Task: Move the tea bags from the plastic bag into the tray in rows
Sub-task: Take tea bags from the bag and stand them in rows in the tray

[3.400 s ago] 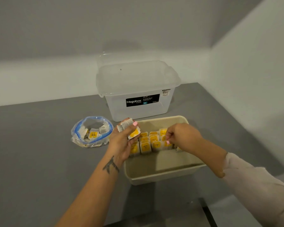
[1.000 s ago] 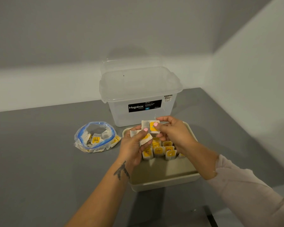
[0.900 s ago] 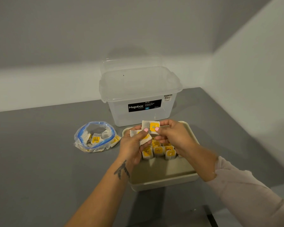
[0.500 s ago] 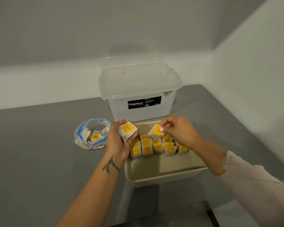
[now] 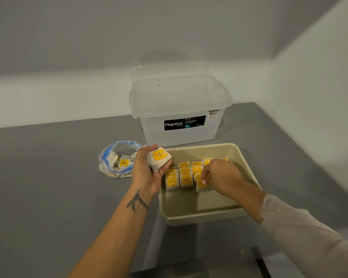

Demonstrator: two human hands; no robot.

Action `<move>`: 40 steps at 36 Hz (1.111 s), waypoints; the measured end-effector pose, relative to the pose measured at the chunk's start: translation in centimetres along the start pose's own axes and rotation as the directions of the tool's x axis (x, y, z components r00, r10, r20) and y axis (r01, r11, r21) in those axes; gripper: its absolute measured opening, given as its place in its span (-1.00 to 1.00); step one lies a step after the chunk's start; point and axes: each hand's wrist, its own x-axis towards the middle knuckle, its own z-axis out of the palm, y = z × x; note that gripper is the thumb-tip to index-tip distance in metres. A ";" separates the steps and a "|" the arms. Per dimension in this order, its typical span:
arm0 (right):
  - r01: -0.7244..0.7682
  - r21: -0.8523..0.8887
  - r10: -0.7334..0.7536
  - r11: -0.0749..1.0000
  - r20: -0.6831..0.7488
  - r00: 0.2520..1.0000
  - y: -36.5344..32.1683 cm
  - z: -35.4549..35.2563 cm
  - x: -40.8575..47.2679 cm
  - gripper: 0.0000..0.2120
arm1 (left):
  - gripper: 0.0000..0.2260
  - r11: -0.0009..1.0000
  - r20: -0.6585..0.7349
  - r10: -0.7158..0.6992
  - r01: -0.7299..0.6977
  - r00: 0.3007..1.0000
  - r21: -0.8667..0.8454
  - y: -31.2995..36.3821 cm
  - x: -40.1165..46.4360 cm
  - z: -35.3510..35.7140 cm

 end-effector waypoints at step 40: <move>0.084 0.639 -0.012 0.764 -0.117 0.993 -3.3 -4.3 0.2 -0.86 | -0.63 0.979 0.133 -0.153 0.132 0.979 0.158 -1.6 -0.2 2.1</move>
